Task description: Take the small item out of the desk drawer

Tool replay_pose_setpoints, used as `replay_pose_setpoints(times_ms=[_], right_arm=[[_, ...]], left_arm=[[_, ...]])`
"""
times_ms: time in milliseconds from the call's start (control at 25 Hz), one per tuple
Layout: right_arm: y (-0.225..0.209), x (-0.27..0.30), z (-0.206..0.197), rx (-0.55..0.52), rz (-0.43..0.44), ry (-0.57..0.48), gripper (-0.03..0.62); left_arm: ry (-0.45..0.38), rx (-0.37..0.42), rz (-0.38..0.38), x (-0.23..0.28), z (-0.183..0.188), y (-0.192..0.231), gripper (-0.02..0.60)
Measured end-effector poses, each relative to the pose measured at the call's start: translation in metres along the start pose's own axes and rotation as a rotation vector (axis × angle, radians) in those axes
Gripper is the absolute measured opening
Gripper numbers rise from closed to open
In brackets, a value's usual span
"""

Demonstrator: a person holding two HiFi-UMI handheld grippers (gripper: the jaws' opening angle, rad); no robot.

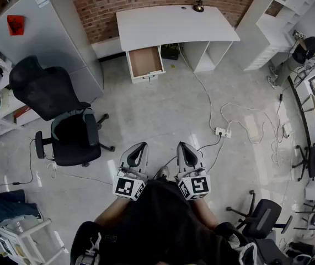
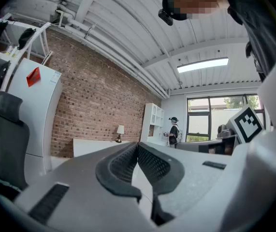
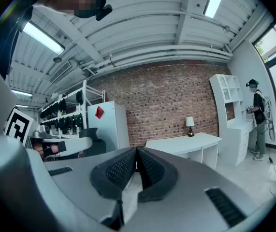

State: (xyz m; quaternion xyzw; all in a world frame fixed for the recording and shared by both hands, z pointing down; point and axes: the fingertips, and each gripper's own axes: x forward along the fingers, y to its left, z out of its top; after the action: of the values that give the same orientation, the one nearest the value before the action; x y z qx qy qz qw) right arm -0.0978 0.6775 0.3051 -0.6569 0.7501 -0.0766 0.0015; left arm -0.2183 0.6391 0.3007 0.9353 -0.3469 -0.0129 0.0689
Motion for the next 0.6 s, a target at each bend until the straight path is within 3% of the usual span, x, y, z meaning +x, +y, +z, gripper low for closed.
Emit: replay_pose_setpoints(times_ms=[600], right_arm=[[-0.017, -0.002, 0.002, 0.011, 0.019, -0.013, 0.025]], left_arm=[[0.008, 0.001, 0.001, 0.017, -0.003, -0.016, 0.009]])
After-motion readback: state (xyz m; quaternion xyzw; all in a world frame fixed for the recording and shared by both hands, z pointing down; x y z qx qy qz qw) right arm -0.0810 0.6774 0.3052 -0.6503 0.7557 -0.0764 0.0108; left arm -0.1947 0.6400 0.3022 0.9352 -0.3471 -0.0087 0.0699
